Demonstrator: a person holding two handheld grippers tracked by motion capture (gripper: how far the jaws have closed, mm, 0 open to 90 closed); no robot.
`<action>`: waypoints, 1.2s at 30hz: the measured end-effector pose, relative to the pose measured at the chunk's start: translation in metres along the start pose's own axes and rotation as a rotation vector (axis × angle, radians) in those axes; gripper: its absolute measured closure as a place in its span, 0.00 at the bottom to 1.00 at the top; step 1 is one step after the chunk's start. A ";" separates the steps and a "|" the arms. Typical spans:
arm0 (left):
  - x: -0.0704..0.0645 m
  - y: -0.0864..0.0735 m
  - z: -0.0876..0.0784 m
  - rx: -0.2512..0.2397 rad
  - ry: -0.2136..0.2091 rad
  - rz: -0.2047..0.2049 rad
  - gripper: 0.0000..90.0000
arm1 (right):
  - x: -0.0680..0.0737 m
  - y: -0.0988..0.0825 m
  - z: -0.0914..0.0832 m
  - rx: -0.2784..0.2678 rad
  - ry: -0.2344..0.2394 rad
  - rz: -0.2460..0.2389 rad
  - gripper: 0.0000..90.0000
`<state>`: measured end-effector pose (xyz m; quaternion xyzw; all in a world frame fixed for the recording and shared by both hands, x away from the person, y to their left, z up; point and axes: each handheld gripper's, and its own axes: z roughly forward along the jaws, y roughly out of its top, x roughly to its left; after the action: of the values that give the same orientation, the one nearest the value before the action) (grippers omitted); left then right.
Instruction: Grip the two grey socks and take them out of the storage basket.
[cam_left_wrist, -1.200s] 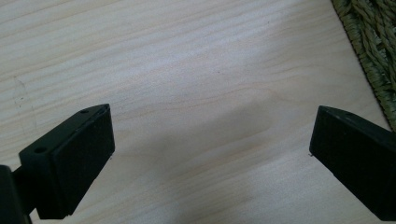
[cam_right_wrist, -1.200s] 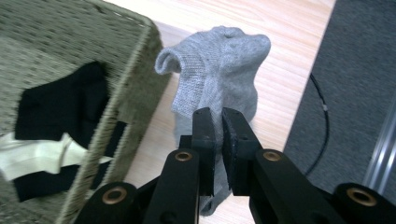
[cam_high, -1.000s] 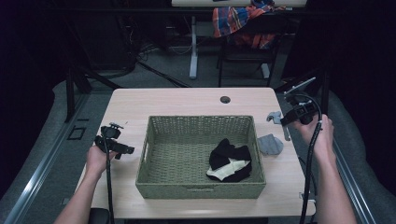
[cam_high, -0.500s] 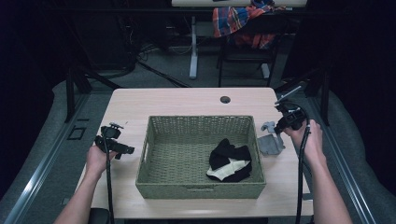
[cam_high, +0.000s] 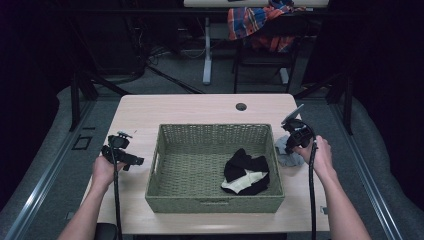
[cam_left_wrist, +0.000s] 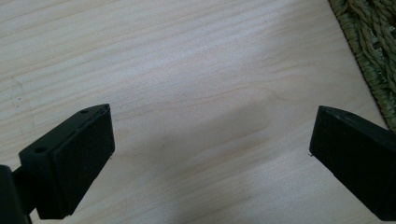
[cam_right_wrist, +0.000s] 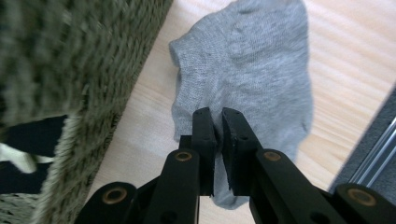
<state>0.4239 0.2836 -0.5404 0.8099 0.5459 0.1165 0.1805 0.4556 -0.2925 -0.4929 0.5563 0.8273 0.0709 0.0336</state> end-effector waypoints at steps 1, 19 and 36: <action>0.000 0.000 0.000 0.000 0.000 0.000 0.00 | -0.001 0.000 0.004 0.009 0.007 -0.001 0.94; 0.000 0.000 0.000 0.001 -0.001 -0.001 0.00 | -0.016 -0.004 0.015 -0.008 0.030 0.020 0.73; -0.001 0.001 -0.001 -0.005 -0.006 0.004 0.00 | -0.013 -0.052 -0.065 -0.270 0.129 0.006 0.09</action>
<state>0.4240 0.2830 -0.5393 0.8108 0.5435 0.1157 0.1838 0.4039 -0.3289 -0.4368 0.5435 0.8090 0.2171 0.0544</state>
